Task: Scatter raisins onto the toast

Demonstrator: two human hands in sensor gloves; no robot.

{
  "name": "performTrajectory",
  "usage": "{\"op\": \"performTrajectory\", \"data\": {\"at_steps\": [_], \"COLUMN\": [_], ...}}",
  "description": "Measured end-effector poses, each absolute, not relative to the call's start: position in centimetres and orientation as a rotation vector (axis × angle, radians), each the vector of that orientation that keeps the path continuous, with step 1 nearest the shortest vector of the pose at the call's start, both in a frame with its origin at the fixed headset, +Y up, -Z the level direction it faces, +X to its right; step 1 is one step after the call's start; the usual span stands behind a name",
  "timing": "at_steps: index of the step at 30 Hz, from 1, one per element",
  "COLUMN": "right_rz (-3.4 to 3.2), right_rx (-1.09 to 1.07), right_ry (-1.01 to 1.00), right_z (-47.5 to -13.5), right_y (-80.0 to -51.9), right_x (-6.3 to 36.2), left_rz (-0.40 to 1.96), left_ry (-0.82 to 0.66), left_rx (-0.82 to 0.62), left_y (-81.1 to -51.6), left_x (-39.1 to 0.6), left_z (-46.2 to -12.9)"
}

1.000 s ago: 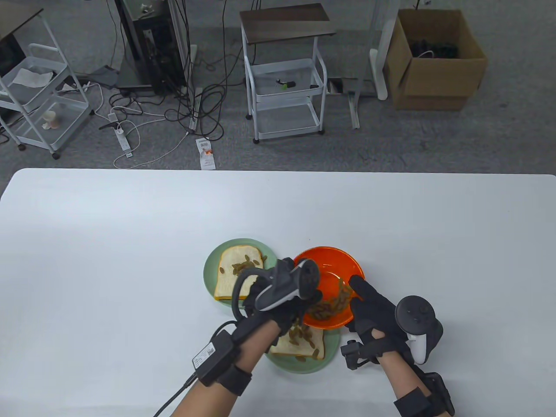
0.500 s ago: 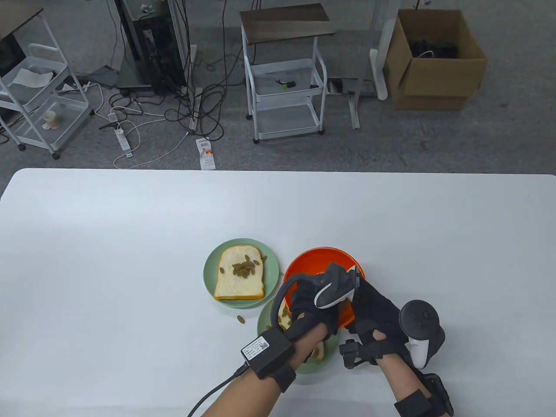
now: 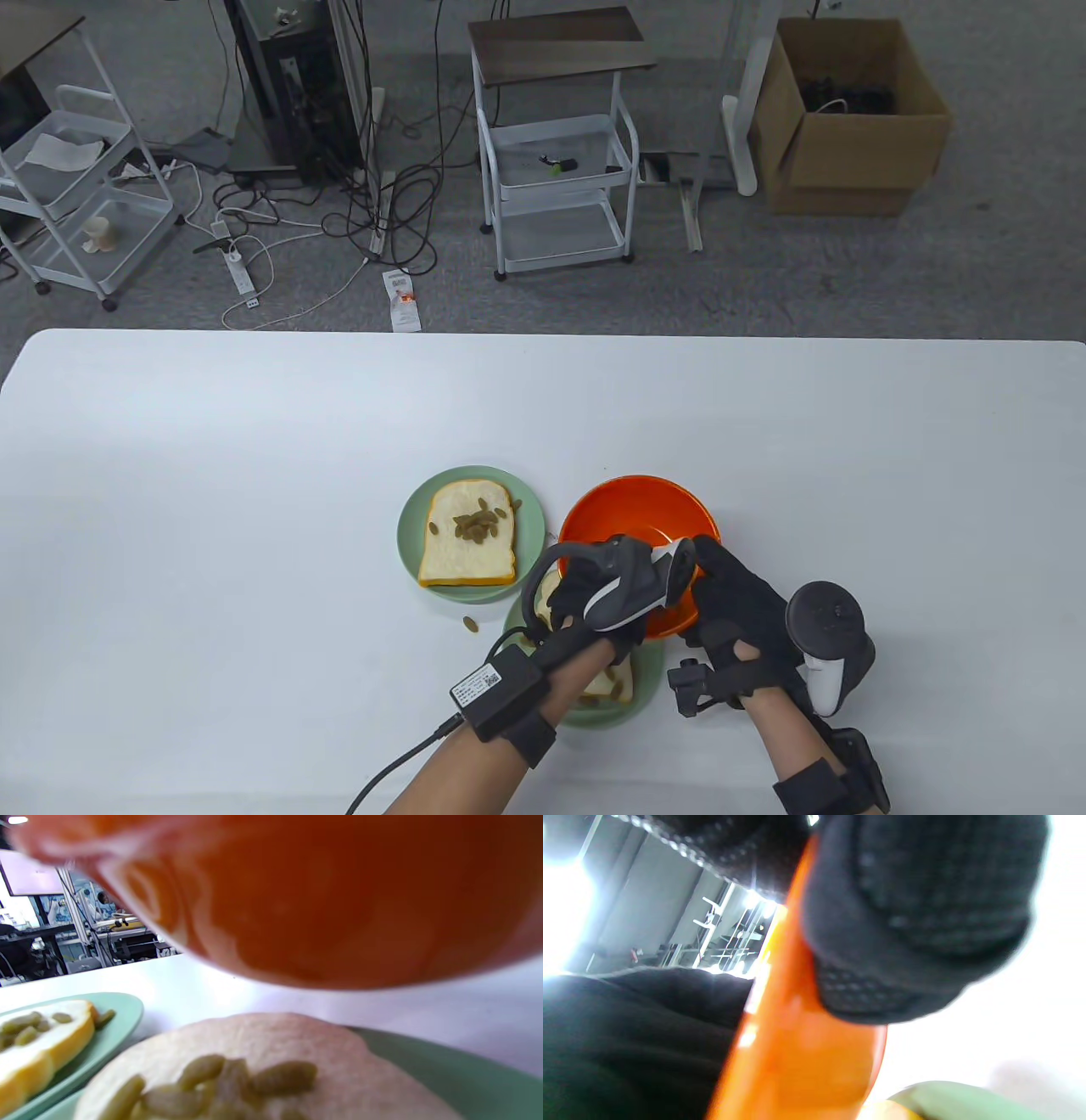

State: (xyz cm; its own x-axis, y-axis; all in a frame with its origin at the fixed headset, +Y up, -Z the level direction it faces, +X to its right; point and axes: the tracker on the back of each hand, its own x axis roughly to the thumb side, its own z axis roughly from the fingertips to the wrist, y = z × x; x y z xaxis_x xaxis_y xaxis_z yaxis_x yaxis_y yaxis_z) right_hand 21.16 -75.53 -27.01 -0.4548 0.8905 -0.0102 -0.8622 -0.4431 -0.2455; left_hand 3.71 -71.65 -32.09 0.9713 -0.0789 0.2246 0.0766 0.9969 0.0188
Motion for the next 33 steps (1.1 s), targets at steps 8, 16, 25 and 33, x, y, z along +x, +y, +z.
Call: {"op": "performTrajectory", "data": {"at_steps": [8, 16, 25, 33], "right_rz": [2.039, 2.067, 2.055, 2.042], "right_rx": [-0.199, -0.214, -0.213, -0.219], "right_ry": [-0.194, -0.218, -0.22, -0.222], "right_z": [-27.4, -27.8, -27.9, -27.9], "right_y": [-76.4, -76.4, -76.3, -76.2], "right_x": [21.3, 21.9, 22.2, 22.5], "left_rz": [0.231, 0.155, -0.033, -0.07], "left_ry": [-0.112, 0.13, 0.072, 0.122], "left_rx": [0.039, -0.026, -0.068, -0.124], "left_y": [-68.2, -71.8, -74.2, -75.2], "left_x": [-3.1, -12.6, -13.9, -13.8], "left_z": [-33.9, -37.4, -37.8, -38.9]}}
